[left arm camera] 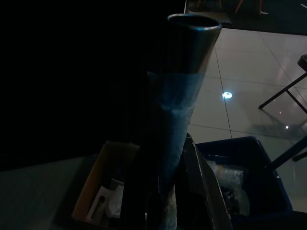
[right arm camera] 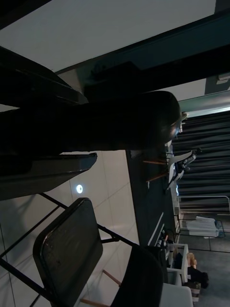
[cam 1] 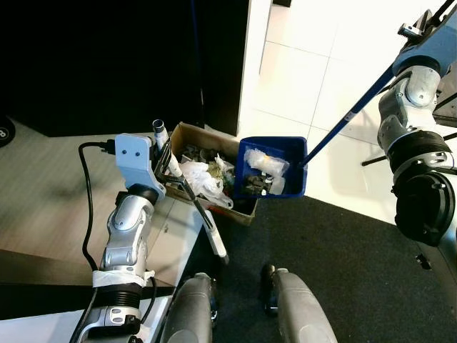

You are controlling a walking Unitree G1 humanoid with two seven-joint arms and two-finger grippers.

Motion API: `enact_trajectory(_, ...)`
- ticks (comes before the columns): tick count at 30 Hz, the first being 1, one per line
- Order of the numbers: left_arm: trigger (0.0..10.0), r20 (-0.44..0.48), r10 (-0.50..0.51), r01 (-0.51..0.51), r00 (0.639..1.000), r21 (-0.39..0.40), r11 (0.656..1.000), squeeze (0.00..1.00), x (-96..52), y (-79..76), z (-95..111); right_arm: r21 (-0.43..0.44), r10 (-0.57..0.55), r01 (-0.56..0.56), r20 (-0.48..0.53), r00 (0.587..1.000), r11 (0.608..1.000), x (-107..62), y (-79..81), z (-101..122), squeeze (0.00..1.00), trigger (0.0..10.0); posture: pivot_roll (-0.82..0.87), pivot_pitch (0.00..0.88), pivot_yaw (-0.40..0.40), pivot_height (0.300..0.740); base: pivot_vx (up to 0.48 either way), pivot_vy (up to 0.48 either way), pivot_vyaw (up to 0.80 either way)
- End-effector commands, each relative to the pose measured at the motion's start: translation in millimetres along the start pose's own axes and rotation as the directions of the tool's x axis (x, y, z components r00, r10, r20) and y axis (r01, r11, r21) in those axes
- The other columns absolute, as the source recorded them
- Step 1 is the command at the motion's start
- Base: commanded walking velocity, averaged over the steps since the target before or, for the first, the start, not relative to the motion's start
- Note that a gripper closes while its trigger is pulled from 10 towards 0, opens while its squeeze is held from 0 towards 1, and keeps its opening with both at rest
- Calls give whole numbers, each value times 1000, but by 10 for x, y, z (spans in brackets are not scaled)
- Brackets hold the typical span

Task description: Sweep floor

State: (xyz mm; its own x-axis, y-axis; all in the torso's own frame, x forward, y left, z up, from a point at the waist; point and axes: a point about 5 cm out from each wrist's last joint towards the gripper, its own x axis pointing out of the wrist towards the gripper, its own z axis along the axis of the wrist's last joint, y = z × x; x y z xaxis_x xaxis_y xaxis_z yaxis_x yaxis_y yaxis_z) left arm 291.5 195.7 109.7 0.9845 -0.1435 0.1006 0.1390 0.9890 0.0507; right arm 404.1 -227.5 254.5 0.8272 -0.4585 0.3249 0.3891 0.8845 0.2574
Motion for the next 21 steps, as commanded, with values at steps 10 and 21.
enact_trajectory(10,10000,-63,59,-64,996,-75,995,0,1,32,-153,-45,47,-45,44,998,998,9,-37,40,0,10000,29,57,-28,740,0,0,0)
enact_trajectory(21,10000,-42,79,-83,996,-96,992,0,182,89,-103,85,24,-31,85,996,996,65,-333,118,0,10000,5,42,4,740,0,0,0)
